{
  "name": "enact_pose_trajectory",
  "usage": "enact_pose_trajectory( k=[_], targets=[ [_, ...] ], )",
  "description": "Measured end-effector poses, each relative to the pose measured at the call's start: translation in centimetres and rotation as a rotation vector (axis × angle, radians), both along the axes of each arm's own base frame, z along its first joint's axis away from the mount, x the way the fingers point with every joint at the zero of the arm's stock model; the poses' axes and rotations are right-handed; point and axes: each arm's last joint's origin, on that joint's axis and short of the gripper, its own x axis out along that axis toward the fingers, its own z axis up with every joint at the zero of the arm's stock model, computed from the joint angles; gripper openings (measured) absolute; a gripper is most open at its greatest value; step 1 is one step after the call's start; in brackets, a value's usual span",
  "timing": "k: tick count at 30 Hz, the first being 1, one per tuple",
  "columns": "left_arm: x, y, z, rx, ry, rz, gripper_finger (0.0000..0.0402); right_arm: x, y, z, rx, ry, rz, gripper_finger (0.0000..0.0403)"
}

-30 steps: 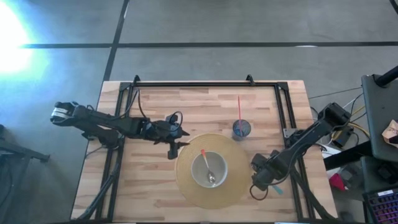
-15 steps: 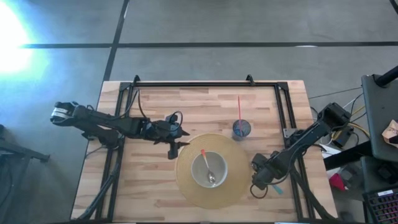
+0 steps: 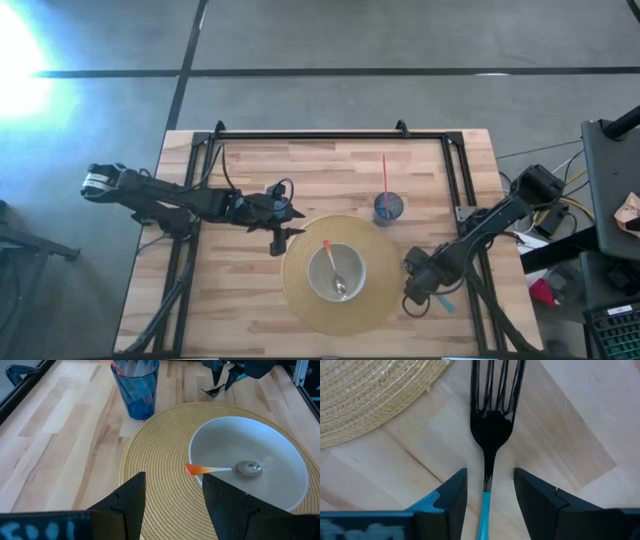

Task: Pick & Place Utensil
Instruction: Put the orange spoon into the white bowl on the brown placemat

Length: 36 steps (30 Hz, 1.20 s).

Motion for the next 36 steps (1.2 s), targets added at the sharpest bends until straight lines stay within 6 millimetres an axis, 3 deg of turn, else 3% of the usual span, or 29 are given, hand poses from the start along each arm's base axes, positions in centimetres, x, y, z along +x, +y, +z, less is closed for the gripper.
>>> enact_pose_trajectory(
  k=[9,20,28,36],
  targets=[
    [0.0,0.0,0.0,0.0,-0.001,0.0,0.0188,-0.2,-0.2,-0.2,0.002,0.016,-0.051,0.014],
    [0.0,0.0,0.0,0.0,-0.001,0.0,0.0188,-0.5,-0.4,-0.4,-0.019,0.045,-0.078,0.0017],
    [0.0,0.0,0.0,-0.007,-0.001,0.004,0.0188,-0.4,-0.3,0.2,0.004,0.023,-0.03,0.0013],
    [0.0,0.0,0.0,-0.135,-0.012,0.082,0.0188,1.0,0.9,3.4,0.096,-0.103,0.082,0.0012]
  ],
)
